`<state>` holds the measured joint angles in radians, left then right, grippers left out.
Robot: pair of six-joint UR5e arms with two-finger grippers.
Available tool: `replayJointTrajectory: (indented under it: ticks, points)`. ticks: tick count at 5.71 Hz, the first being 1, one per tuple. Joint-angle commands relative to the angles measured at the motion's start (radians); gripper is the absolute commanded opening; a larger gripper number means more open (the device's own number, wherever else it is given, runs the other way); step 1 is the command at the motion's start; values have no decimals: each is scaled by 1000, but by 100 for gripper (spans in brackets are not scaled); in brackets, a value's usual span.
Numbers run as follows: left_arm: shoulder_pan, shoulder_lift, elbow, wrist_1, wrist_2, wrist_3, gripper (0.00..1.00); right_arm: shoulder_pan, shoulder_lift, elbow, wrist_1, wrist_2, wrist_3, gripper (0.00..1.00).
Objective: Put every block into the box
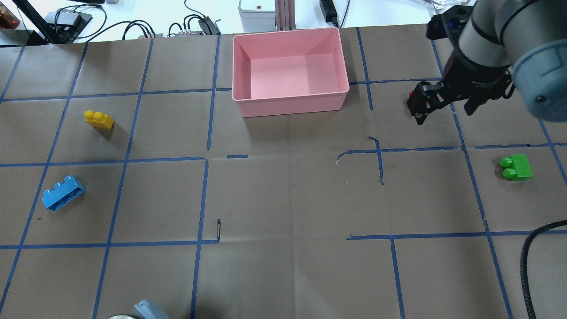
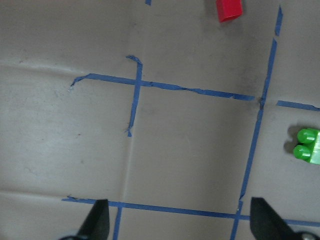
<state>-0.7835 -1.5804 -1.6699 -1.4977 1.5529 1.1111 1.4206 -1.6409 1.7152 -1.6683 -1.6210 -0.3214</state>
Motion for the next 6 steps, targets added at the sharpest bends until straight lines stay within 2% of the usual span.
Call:
replayJointTrajectory:
  ticks: [1,2,3,4,5,6]
  points:
    - [-71,-9,-16,1,1,360,99,-301,-13,45,-20,19,-300,99]
    - [-95,-12,-19,5,2,504,99,-396,2,108,-226,7,-434,100]
    - [-99,-44,-34,8,3,571,99,-429,45,198,-392,16,-444,100]
    - [-97,-94,-51,104,3,622,99,-445,70,243,-418,24,-435,99]
    - [-97,-134,-83,184,3,621,99,-463,128,242,-424,67,-439,100]
    - [-94,-165,-150,300,1,627,99,-477,204,248,-520,66,-441,100]
